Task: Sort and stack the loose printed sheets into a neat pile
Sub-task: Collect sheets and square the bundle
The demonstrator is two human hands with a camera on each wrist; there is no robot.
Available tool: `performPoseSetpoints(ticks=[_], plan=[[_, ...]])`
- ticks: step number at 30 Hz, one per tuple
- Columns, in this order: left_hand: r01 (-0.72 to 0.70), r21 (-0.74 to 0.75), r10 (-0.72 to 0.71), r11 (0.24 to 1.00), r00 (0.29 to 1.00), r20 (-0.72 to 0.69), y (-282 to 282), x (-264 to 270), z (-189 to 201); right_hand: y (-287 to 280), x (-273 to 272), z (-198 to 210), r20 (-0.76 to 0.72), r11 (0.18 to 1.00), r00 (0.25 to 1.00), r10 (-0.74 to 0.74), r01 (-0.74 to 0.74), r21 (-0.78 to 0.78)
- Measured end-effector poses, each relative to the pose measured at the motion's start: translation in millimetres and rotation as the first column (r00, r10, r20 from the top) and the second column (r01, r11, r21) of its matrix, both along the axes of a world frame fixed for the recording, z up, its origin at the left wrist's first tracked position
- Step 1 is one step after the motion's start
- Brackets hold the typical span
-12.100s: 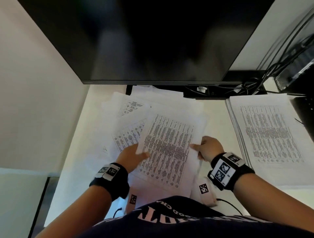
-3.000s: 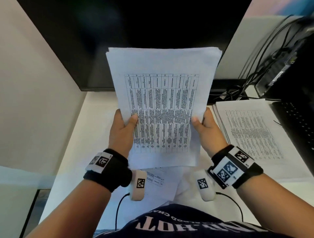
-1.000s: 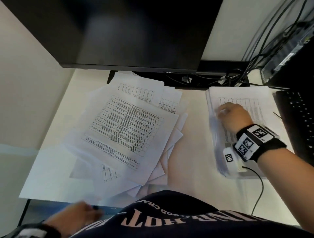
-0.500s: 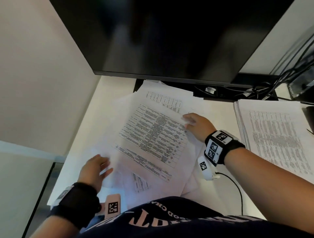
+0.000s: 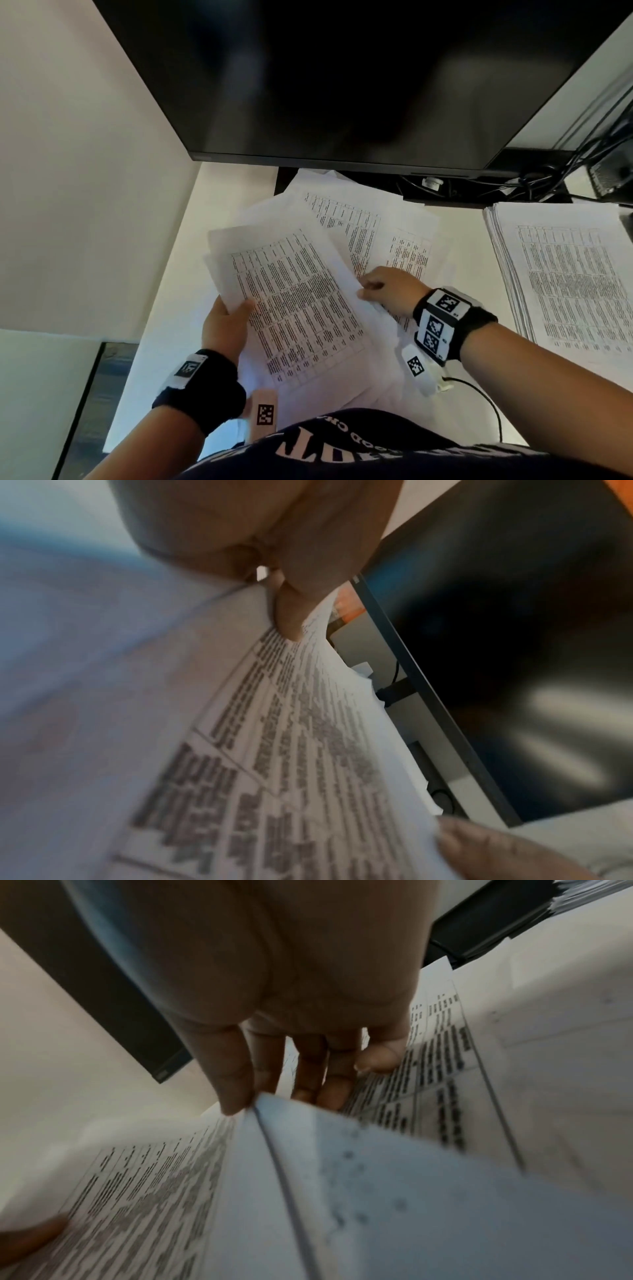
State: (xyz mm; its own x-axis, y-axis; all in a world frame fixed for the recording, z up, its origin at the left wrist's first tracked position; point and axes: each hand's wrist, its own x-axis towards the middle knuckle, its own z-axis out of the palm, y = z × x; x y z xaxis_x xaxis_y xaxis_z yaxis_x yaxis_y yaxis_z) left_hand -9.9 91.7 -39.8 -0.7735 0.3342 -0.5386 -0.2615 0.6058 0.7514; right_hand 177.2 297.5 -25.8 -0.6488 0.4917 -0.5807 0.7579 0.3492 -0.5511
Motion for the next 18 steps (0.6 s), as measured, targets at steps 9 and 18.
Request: performPoseSetpoints(ticks=[9,18], plan=[[-0.021,0.190,0.023,0.982,1.000,-0.010,-17.5,-8.5,26.0,30.7,8.3,-10.3,-0.122,0.618,0.609,-0.784,0.745,-0.250],[0.260,0.258,-0.284,0.930,0.957,0.058,-39.2,-0.4,34.5,21.7,-15.6,-11.2,0.198,0.679,0.688,-0.698,0.724,-0.122]])
